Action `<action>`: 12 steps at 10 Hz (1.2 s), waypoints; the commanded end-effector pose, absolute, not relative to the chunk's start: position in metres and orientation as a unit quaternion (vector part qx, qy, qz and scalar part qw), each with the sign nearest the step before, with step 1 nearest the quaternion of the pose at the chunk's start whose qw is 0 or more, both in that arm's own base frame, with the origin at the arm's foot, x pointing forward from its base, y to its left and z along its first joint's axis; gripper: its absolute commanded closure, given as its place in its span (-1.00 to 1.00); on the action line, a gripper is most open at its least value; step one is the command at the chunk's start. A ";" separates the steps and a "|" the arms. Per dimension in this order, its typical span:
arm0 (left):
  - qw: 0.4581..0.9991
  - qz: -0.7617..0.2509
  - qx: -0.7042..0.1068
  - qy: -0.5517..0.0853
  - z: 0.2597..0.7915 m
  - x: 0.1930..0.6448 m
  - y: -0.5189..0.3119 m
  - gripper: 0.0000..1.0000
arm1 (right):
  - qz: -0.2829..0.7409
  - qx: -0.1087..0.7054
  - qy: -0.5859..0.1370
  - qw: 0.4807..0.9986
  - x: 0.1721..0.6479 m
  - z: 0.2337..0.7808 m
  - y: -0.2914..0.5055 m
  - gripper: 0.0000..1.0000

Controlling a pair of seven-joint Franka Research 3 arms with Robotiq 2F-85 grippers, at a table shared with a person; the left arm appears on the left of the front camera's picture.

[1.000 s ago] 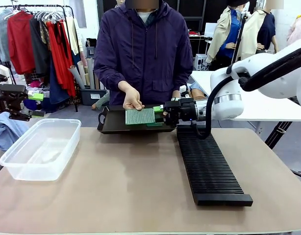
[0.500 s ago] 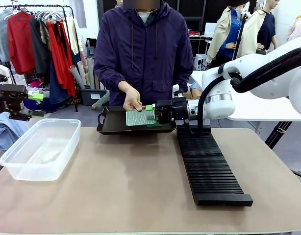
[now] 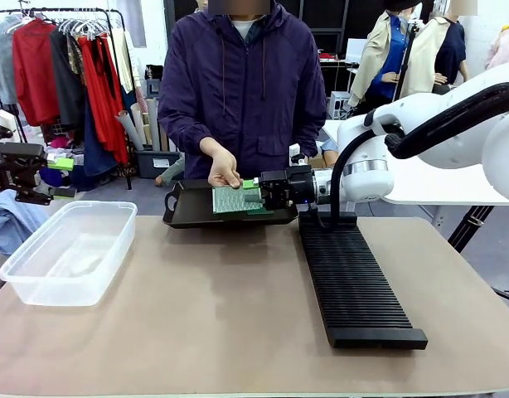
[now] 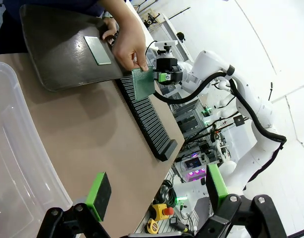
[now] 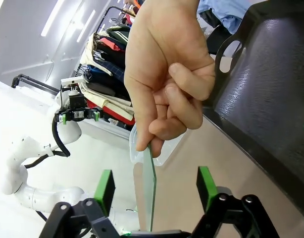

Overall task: Sort PCBs into racks and boxes based on the side picked up.
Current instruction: Pick up the Blank PCB handed by the Human.

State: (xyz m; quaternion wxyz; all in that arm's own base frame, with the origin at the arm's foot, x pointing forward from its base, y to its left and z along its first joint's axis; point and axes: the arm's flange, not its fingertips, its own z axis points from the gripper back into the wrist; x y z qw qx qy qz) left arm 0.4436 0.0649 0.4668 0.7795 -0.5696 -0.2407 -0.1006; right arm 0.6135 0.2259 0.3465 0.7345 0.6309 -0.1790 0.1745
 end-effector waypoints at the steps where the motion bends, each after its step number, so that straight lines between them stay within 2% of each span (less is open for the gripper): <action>1: 0.780 -0.098 -0.571 -0.239 0.468 0.442 0.066 -1.00 | 0.160 0.631 -0.189 0.735 0.622 0.347 0.236 -0.33; 4: 0.780 -0.098 -0.571 -0.239 0.468 0.442 0.066 -1.00 | 0.145 0.635 -0.180 0.737 0.623 0.347 0.238 0.86; 5: 0.780 -0.098 -0.571 -0.239 0.468 0.442 0.066 -1.00 | 0.138 0.636 -0.180 0.738 0.624 0.348 0.239 1.00; 12: 0.780 -0.098 -0.571 -0.239 0.468 0.442 0.066 -1.00 | 0.132 0.652 -0.165 0.728 0.625 0.349 0.243 1.00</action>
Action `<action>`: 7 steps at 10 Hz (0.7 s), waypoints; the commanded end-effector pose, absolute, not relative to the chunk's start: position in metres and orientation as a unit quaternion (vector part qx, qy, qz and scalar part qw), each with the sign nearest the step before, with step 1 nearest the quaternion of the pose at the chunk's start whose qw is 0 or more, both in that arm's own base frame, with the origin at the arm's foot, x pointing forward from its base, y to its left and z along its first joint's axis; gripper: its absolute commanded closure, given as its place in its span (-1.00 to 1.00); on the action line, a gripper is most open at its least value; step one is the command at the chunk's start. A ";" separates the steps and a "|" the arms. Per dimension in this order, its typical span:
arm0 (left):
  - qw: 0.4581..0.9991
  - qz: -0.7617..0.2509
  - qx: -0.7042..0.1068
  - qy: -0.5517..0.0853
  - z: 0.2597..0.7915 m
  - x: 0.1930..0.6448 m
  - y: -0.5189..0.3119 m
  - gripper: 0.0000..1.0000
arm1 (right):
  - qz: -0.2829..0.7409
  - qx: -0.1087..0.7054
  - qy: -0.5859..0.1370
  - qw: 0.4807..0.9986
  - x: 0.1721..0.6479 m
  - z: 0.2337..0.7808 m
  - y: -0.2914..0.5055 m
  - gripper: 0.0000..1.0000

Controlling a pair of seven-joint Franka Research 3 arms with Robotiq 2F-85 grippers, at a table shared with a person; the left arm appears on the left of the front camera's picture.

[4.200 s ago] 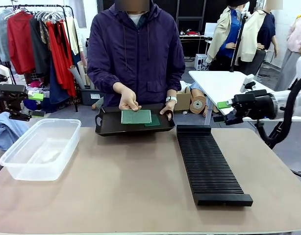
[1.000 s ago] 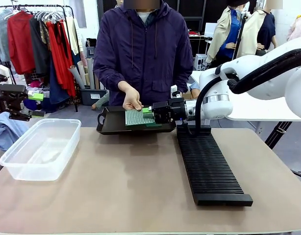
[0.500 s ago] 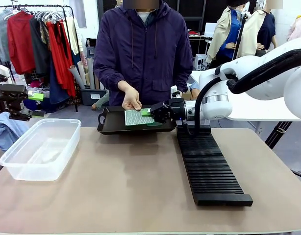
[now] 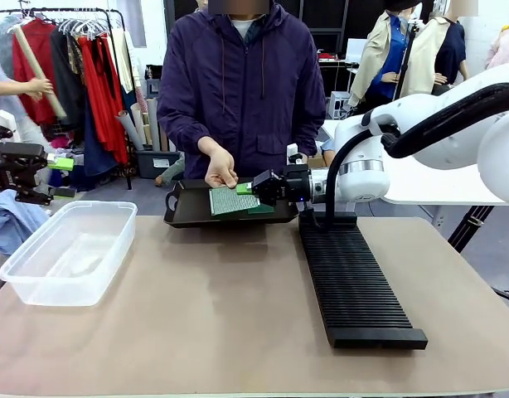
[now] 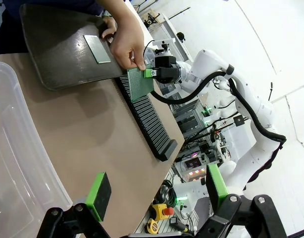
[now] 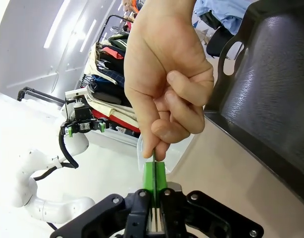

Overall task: Sort PCBs into racks and boxes based on the side picked up.
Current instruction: Pick up the Blank PCB handed by the Human.

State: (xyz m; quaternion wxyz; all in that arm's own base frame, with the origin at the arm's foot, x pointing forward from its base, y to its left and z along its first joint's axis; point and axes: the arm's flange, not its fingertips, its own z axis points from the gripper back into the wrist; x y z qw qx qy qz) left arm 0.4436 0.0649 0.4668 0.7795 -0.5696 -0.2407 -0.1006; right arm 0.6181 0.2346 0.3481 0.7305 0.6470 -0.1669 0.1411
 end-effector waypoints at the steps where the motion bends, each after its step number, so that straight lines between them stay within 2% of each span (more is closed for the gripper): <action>1: 0.780 -0.098 -0.571 -0.239 0.468 0.442 0.066 -1.00 | 0.133 0.653 -0.157 0.729 0.625 0.349 0.244 1.00; 2: 0.780 -0.098 -0.571 -0.239 0.468 0.442 0.066 -1.00 | 0.140 0.661 -0.136 0.725 0.624 0.348 0.245 1.00; 3: 0.780 -0.098 -0.571 -0.239 0.468 0.442 0.066 -1.00 | 0.163 0.639 -0.114 0.743 0.624 0.346 0.245 1.00; 4: 0.780 -0.098 -0.571 -0.239 0.468 0.442 0.066 -1.00 | 0.139 0.652 -0.158 0.729 0.618 0.346 0.236 1.00; 7: 0.780 -0.098 -0.571 -0.239 0.468 0.442 0.066 -1.00 | 0.139 0.652 -0.158 0.729 0.618 0.346 0.236 1.00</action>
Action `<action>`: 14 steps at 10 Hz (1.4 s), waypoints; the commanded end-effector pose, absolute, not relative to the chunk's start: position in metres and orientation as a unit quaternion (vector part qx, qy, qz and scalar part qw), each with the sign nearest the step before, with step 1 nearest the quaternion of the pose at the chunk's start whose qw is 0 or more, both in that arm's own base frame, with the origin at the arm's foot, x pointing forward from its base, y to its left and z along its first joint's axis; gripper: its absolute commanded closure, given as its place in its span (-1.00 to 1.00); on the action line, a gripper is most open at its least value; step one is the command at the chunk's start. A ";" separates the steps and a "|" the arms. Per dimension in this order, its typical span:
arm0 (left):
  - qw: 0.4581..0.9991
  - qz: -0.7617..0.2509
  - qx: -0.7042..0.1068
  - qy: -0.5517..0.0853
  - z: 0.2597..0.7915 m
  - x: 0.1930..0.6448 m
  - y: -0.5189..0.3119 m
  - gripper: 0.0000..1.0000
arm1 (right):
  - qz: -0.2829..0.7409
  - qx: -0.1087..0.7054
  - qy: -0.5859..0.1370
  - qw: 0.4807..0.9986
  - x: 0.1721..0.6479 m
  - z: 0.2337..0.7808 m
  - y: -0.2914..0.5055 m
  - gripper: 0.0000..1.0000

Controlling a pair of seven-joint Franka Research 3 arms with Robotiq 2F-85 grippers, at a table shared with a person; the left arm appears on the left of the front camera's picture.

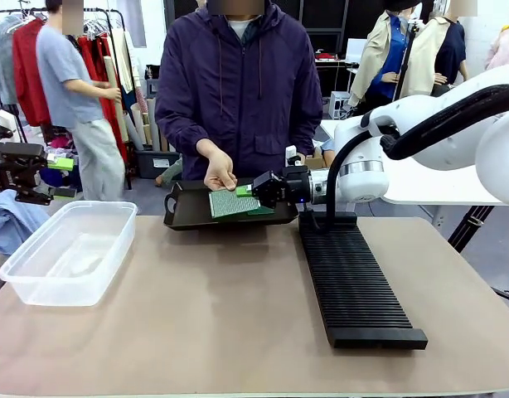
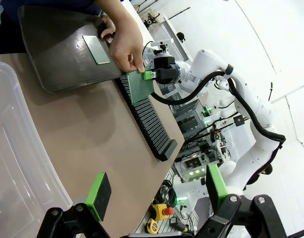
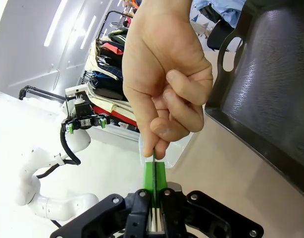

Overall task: Sort PCBs into racks and boxes based on the side picked up.
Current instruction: Pick up the Blank PCB handed by the Human, then if the short side of the Blank PCB is picked up, insert it into the PCB Rack ; if the long side is picked up, place it in the Organizing box.

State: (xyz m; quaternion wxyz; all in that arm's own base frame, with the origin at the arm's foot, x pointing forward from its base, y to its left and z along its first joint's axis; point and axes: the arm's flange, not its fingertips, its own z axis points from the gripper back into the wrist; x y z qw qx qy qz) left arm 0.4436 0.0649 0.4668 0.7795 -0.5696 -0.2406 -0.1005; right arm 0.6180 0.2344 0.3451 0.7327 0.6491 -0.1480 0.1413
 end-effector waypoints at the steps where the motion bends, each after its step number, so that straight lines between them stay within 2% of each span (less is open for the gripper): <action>1: 0.780 -0.098 -0.571 -0.239 0.468 0.442 0.066 -1.00 | 0.139 0.652 -0.158 0.729 0.618 0.346 0.236 1.00; 14: 0.780 -0.098 -0.571 -0.239 0.468 0.442 0.066 -1.00 | 0.139 0.652 -0.158 0.729 0.618 0.346 0.236 1.00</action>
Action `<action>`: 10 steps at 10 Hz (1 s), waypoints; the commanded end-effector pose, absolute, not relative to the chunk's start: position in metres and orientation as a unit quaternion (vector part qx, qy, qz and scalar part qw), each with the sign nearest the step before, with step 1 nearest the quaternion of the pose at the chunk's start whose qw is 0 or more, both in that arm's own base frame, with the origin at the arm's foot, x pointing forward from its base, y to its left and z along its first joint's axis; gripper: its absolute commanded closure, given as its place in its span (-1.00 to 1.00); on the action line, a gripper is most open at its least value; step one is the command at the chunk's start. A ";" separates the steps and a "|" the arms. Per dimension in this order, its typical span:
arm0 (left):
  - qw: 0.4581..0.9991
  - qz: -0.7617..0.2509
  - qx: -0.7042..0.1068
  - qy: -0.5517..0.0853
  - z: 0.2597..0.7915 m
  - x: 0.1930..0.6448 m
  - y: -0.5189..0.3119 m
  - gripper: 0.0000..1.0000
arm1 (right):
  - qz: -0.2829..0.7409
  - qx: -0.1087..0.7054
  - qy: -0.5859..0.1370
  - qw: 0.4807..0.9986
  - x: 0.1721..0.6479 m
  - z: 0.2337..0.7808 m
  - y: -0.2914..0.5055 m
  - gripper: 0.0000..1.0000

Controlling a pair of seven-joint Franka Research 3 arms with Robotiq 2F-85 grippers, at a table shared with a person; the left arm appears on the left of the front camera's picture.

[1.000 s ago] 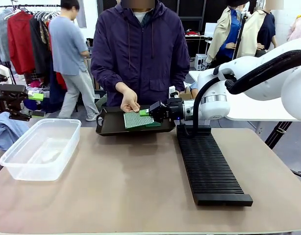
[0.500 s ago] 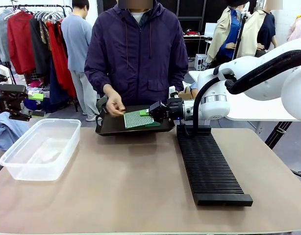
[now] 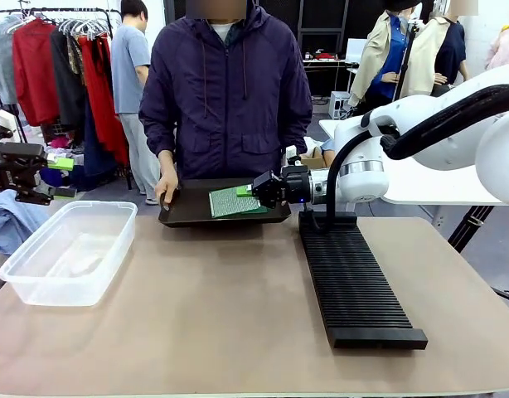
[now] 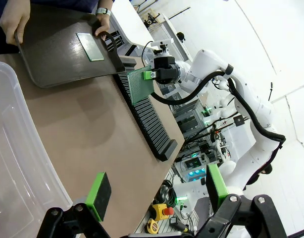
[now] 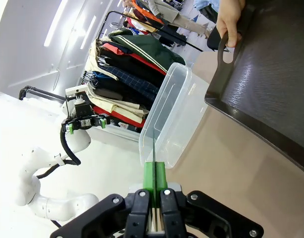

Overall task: Sort PCBs into racks and boxes based on the side picked up.
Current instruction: If the short side of the Blank PCB is picked up, insert it into the PCB Rack ; if the long side is picked up, place it in the Organizing box.

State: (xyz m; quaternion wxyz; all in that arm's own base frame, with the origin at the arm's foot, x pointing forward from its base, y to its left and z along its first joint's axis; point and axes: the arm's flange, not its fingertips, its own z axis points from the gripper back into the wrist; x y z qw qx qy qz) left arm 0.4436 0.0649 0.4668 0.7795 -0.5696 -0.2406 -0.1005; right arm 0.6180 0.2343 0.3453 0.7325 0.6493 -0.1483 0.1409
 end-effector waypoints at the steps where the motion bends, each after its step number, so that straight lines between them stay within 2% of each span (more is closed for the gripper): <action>1: 0.780 -0.098 -0.571 -0.239 0.468 0.442 0.066 -1.00 | 0.139 0.652 -0.158 0.729 0.618 0.346 0.236 1.00; 6: 0.780 -0.098 -0.571 -0.239 0.468 0.442 0.066 -1.00 | 0.141 0.649 -0.148 0.733 0.618 0.345 0.234 1.00; 10: 0.780 -0.098 -0.571 -0.239 0.468 0.442 0.066 -1.00 | 0.187 0.698 -0.170 0.670 0.618 0.384 0.195 1.00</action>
